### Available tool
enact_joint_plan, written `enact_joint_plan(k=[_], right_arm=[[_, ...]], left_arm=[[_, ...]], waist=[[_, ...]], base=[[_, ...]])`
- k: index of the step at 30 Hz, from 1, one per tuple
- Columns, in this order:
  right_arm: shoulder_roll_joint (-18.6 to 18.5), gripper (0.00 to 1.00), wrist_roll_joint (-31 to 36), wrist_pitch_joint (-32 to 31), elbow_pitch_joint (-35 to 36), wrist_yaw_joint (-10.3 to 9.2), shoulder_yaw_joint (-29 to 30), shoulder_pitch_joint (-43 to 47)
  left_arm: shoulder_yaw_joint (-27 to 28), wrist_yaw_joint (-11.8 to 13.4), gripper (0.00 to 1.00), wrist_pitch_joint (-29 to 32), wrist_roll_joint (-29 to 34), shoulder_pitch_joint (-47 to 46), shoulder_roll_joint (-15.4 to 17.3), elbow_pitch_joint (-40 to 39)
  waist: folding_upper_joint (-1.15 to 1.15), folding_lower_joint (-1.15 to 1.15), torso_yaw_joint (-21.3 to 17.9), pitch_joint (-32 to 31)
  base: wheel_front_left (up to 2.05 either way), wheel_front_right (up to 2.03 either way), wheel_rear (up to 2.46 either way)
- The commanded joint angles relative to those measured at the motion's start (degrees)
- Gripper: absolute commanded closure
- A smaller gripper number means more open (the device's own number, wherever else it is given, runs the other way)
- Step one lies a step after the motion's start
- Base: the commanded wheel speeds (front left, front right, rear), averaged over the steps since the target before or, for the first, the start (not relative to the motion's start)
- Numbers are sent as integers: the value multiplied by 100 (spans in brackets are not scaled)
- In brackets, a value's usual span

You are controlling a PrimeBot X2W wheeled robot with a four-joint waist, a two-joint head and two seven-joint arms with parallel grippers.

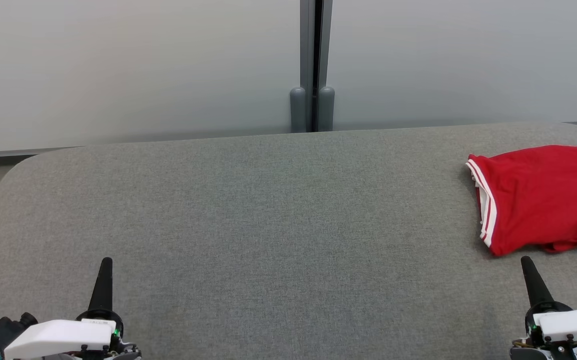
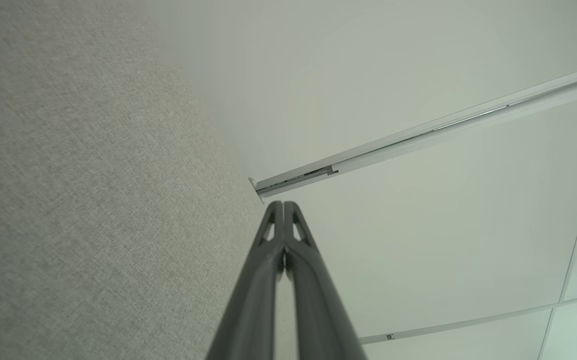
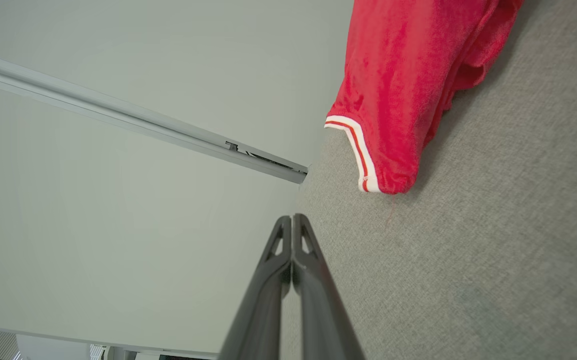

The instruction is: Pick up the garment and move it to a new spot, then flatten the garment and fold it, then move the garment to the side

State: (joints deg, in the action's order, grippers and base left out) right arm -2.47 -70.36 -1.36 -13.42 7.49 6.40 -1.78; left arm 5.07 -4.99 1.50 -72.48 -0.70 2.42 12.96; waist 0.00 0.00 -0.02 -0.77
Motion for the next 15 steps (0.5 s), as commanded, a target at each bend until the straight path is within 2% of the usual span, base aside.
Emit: enact_joint_plan(k=[1,15], right_arm=[[-57,100,-182,-55,29,1,10,-112],[-61,100,-920,-231,-4,1,14,-253]], left_arm=[[41,-53,100,33,-174,-180,41,-27],[84,-125,100,210,-845,-330,48,26]], waist=[[0,0,0,4],[0,0,1,33]], base=[[0,0,0],[0,0,0]])
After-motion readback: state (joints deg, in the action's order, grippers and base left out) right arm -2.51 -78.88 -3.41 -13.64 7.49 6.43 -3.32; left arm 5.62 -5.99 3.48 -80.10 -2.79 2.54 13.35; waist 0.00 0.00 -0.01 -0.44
